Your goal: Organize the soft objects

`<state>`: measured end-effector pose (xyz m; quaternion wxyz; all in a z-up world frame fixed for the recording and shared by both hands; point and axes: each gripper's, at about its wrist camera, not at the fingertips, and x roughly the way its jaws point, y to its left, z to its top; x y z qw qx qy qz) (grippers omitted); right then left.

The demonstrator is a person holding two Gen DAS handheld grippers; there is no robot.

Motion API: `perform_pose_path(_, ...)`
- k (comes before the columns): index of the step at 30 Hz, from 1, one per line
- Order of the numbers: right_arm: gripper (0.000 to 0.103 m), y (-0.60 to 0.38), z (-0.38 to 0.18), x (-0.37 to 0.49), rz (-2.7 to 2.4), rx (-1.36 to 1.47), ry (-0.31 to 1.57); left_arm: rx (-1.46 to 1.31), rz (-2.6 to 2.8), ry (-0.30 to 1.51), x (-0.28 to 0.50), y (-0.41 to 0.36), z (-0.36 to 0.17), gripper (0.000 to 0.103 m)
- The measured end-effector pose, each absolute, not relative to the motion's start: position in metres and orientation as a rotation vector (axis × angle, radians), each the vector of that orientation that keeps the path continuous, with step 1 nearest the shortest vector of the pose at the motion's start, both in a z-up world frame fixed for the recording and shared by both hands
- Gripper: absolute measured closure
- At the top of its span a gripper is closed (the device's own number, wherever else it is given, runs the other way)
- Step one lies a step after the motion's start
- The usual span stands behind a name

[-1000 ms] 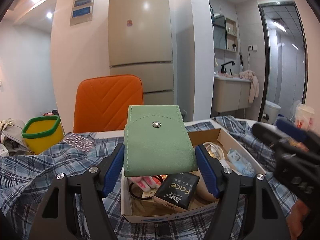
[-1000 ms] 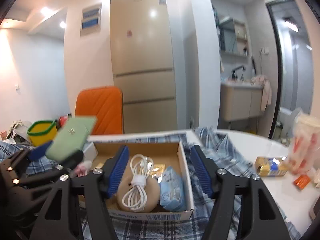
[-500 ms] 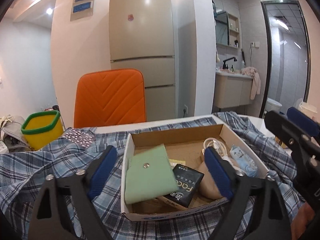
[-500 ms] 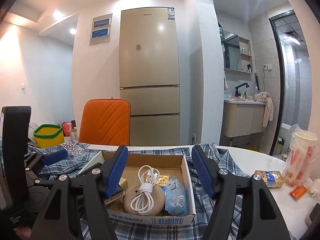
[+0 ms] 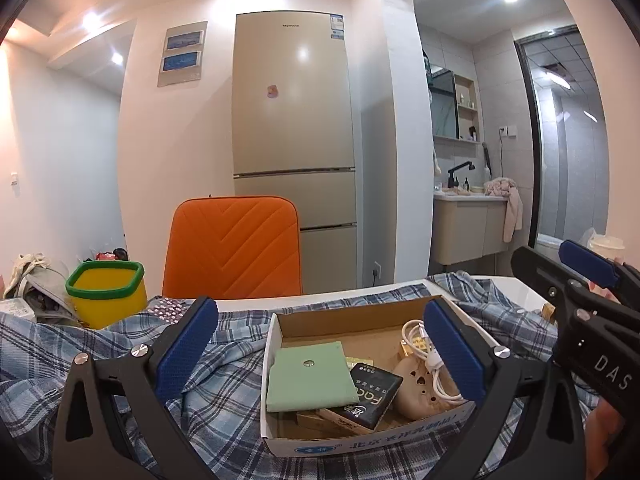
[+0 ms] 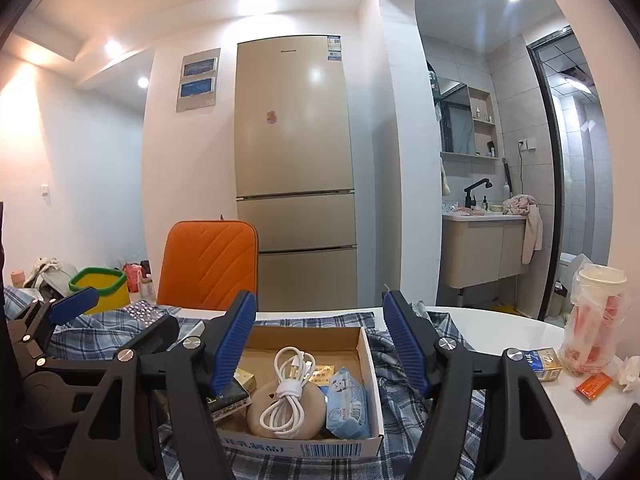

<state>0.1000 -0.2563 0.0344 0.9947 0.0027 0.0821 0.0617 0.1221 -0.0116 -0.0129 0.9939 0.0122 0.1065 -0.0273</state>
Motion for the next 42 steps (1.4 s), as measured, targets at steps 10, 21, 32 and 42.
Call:
perform_pose_path(10,0.031,-0.272,0.058,0.084,0.081,0.053,0.086,-0.047,-0.074,0.101,0.093,0.004,0.01,0.001)
perform_pose_path(21,0.016,-0.275,0.083,0.028,0.154,-0.006,0.053,-0.023,-0.083,-0.014,0.026,0.009,0.049,0.001)
perform_pose_path(32,0.0,-0.275,0.083,-0.017,0.178,-0.033,0.014,0.002,-0.07,-0.016,-0.017,0.011,0.036,0.001)
perform_pose_path(42,0.0,-0.276,0.058,-0.019,0.188,-0.037,0.027,0.028,-0.035,0.031,-0.015,0.01,-0.001,0.001)
